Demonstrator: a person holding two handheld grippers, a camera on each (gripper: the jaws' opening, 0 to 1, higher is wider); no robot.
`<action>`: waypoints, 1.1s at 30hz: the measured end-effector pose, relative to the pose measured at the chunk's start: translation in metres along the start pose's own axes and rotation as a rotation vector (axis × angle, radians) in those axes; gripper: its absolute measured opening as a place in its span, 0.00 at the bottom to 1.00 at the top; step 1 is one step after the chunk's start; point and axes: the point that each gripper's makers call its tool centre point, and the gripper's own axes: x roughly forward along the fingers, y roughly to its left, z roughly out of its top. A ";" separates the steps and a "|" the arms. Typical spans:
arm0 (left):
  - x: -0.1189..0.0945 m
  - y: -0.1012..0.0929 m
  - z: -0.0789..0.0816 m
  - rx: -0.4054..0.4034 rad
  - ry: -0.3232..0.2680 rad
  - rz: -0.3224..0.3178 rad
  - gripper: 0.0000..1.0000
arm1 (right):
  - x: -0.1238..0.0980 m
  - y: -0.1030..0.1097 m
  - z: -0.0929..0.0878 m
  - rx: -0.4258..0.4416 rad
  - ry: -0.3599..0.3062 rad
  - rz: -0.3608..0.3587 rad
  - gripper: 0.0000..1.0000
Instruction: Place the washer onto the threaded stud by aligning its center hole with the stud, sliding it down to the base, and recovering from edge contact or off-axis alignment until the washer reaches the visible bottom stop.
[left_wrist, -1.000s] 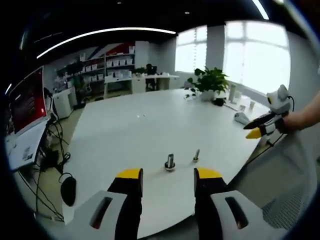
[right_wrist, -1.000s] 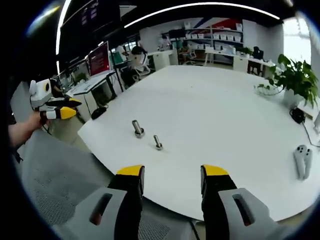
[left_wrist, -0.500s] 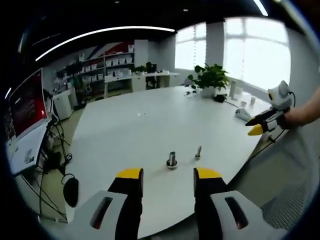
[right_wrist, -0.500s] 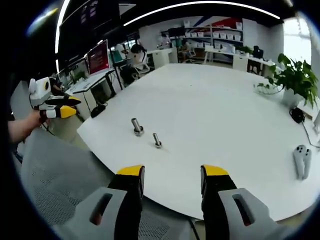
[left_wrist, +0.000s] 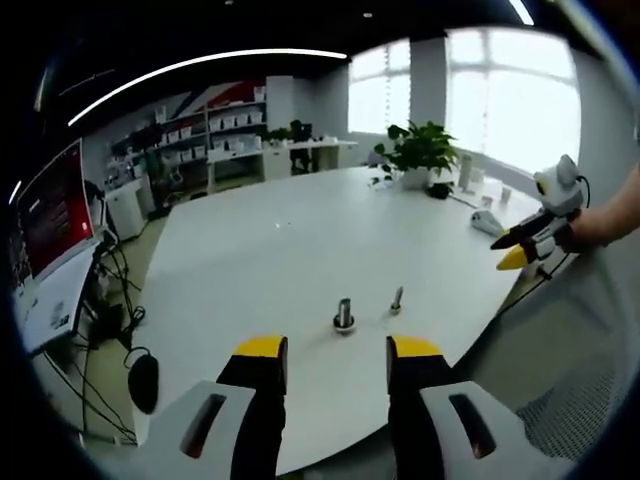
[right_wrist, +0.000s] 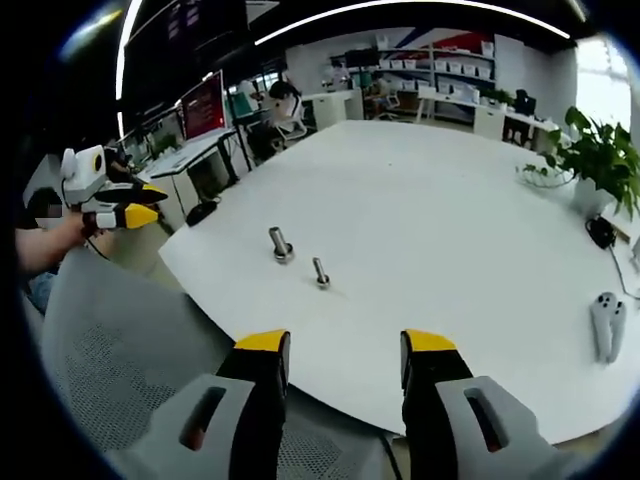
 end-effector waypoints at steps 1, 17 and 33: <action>0.000 0.000 0.000 0.003 0.000 0.000 0.38 | 0.000 0.000 0.000 0.000 -0.001 0.000 0.47; 0.000 -0.003 -0.002 0.002 0.010 -0.017 0.38 | 0.000 -0.004 -0.002 -0.009 0.011 -0.018 0.47; -0.004 0.000 0.011 -0.058 -0.067 -0.030 0.38 | -0.001 -0.007 0.005 -0.062 -0.007 -0.038 0.47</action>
